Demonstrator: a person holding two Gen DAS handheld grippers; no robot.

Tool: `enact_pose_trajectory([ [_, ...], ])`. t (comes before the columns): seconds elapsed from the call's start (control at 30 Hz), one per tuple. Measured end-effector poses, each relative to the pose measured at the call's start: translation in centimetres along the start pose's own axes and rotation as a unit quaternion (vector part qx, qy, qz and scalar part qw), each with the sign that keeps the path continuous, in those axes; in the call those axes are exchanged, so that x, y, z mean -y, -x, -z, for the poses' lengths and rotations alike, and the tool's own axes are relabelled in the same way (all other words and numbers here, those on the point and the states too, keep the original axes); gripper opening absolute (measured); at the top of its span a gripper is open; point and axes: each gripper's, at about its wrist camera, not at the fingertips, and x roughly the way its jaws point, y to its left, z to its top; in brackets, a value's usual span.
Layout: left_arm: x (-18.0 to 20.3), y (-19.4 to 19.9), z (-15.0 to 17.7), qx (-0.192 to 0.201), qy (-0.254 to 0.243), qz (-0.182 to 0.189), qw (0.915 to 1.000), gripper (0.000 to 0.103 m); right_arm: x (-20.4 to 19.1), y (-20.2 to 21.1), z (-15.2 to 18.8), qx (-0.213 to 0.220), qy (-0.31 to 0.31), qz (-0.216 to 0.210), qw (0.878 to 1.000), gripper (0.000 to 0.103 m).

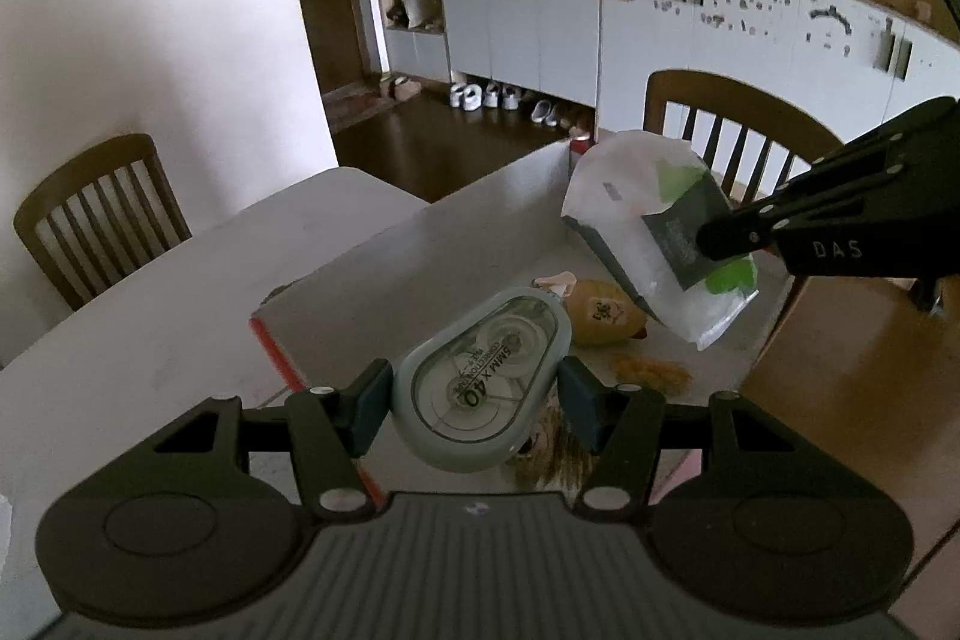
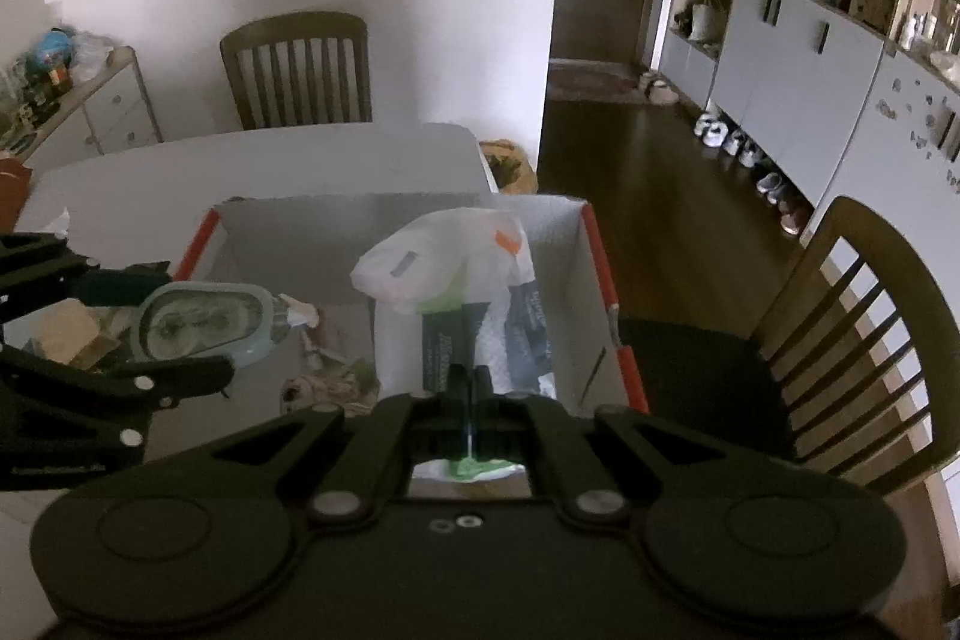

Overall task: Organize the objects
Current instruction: 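Carry the tape dispenser and plastic bag over the red shoebox, then open both grippers to drop the dispenser and bag into the box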

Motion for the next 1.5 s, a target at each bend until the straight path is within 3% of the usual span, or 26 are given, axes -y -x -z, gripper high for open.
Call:
enact_pose_trajectory([
  [0.7, -0.7, -9.5, -2.1, -0.096, 0.001, -0.022, 0.9952, 0.059, -0.5, -5.2, 2.1, -0.074, 0.039, -0.022, 0.996, 0.001],
  [1.17, -0.8, -13.2, -2.2, -0.170, 0.013, -0.017, 0.9852, 0.060, 0.3, -4.3, 2.6, -0.073, 0.027, -0.051, 0.996, 0.021],
  [1.5, -0.7, -13.1, -2.2, -0.180, 0.016, -0.020, 0.9833, 0.062, 0.7, -3.3, 2.6, -0.065, 0.019, -0.053, 0.996, 0.034],
])
